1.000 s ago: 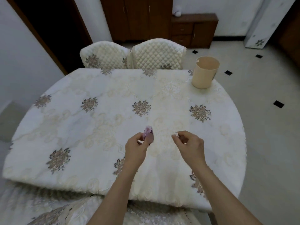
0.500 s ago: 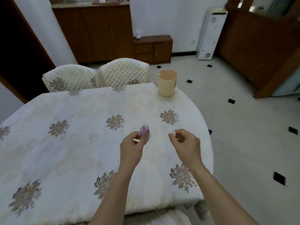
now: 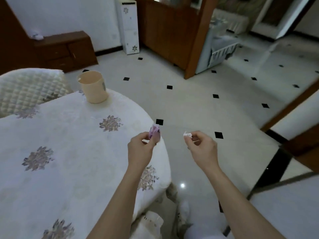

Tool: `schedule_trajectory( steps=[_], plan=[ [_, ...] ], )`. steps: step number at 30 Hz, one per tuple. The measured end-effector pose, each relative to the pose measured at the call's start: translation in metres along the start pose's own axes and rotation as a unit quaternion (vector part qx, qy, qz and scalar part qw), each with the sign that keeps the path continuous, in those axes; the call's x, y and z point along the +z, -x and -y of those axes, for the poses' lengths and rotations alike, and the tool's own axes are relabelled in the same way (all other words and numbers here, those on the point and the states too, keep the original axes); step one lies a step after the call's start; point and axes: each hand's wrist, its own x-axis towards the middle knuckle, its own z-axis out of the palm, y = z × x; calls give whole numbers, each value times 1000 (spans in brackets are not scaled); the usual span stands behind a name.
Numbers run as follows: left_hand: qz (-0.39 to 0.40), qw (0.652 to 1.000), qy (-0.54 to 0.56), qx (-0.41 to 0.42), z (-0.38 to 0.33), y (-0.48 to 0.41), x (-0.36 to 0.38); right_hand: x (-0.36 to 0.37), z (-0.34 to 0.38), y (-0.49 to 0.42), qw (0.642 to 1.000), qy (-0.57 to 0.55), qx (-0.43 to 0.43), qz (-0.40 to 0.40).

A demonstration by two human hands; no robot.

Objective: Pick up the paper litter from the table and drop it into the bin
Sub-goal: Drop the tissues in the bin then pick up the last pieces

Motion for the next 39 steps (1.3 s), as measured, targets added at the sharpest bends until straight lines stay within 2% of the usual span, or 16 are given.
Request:
schedule_trajectory(
  steps=[5,12,17,25,39],
  plan=[
    [23,1000,-13,10,-8,-21,31,-13,-20,-20,999,-13,22,-21],
    [8,999,-33,-12,-10,-62,81,-15,-58,-77,998,-29,53,7],
    [-22,998,-54,-28,-21,-111,137,-21,-91,-152,998,-33,51,23],
    [-95,993,-66,-40,-60,-197,231,-43,-120,-305,994,-40,33,92],
    [-193,978,-41,-65,-66,-305,249,13,-106,-436,981,-50,-16,187]
  ],
)
